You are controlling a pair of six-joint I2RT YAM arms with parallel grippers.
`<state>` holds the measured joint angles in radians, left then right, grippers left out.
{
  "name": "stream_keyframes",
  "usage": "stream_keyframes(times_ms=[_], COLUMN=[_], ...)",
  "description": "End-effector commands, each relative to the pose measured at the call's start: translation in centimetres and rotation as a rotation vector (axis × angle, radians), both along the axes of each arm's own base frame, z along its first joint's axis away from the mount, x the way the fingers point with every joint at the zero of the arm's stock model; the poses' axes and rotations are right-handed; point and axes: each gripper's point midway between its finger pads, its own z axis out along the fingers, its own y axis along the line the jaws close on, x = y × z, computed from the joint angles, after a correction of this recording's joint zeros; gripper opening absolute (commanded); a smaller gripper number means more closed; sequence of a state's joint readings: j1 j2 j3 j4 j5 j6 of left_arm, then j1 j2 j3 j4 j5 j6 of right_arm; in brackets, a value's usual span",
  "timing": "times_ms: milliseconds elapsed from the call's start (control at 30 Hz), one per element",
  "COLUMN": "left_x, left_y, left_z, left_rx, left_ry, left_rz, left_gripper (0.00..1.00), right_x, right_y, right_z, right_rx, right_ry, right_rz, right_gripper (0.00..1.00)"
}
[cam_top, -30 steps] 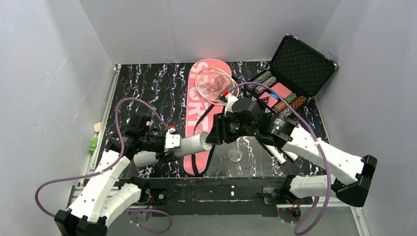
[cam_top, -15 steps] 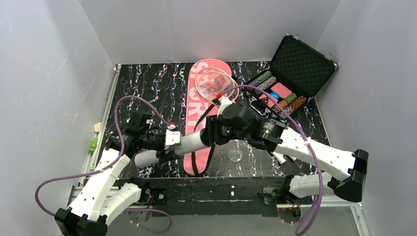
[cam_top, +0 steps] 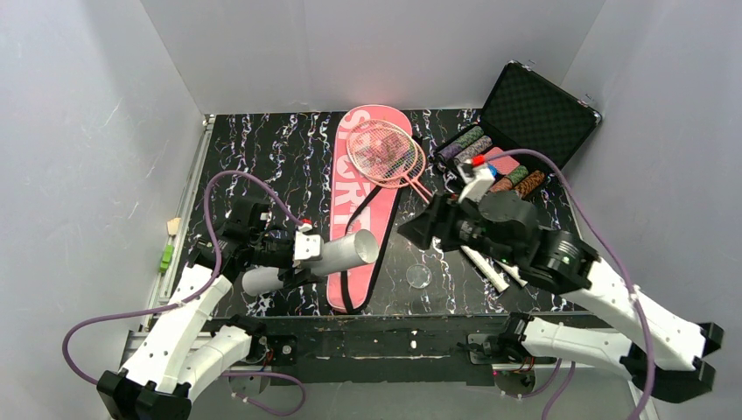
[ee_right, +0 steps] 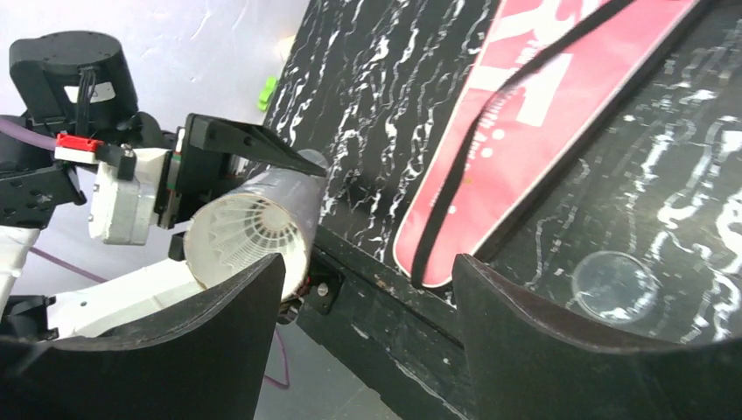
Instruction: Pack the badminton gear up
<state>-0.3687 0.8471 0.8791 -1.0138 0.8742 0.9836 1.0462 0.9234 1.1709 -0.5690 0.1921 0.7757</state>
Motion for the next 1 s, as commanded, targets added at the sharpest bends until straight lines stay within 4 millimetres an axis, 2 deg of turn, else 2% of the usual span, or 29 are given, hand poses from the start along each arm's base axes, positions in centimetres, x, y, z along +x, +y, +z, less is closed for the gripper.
stream_keyframes(times_ms=[0,100,233,333,400,733,967], left_x=[0.0,0.0,0.1,0.1,-0.1,-0.4,-0.4], left_y=[-0.2,0.0,0.1,0.2,0.2,0.1,0.1], left_z=[0.7,0.2,0.1,0.1,0.1,0.3,0.3], left_rx=[-0.021,-0.006,0.005,0.005,0.0,-0.013,-0.014], left_ry=[-0.057,-0.063,-0.07,-0.071,-0.068,-0.056,-0.048], left_rz=[-0.03,-0.029,-0.021,-0.015,-0.014,-0.01,-0.007], left_gripper=[0.31,0.31,0.31,0.3,0.3,0.29,0.29], right_x=[0.6,0.6,0.1,0.0,0.3,2.0,2.2], right_y=[-4.2,-5.5,-6.3,-6.1,-5.7,-2.9,-2.0], right_z=[-4.5,-9.5,-17.0,-20.4,-21.5,-24.6,-27.3], right_rx=[-0.119,-0.242,-0.437,-0.529,-0.566,-0.632,-0.674], right_ry=[0.072,0.164,0.284,0.333,0.33,0.322,0.356], right_rz=[-0.146,-0.191,-0.206,-0.199,-0.192,-0.151,-0.136], right_gripper=[0.79,0.76,0.65,0.57,0.57,0.53,0.45])
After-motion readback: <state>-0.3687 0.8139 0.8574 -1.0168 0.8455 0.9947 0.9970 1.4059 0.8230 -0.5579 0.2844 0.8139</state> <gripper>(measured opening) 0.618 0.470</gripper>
